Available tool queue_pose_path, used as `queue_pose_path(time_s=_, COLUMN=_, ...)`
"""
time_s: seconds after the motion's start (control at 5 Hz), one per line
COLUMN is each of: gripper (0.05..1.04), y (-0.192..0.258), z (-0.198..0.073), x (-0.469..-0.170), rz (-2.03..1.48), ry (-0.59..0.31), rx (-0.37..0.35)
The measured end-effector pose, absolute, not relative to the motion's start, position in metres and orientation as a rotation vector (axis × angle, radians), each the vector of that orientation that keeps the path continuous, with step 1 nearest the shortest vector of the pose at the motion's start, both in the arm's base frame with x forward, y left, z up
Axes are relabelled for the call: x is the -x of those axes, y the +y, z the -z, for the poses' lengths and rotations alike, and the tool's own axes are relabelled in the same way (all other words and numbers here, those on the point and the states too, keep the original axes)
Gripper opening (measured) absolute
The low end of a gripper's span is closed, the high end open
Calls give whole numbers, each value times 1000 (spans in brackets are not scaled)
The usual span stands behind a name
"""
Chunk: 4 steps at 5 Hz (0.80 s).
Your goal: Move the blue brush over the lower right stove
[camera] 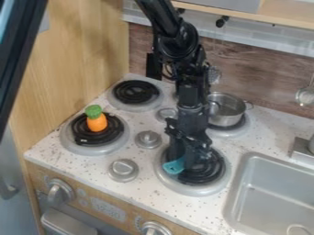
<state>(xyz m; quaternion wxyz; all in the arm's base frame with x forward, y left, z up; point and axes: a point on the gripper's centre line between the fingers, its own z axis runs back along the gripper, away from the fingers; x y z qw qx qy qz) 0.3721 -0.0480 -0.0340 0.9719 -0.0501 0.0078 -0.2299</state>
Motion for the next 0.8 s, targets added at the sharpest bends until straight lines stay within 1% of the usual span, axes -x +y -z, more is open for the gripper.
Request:
queue_pose_path(time_s=0.2, gripper=987, y=-41, z=4, x=-369, rz=410, ry=-65, rx=108)
queue_pose_path(time_s=0.4, gripper=1014, y=-19, z=-36, x=-367, rz=306, ry=-136, rx=79)
queue_pose_path(time_s=0.6, gripper=1002, y=3, z=-44, x=-362, rz=193, ry=-175, rx=58)
queue_pose_path(time_s=0.8, gripper=998, y=6, z=-40, x=-360, rz=180, ry=-180, rx=43)
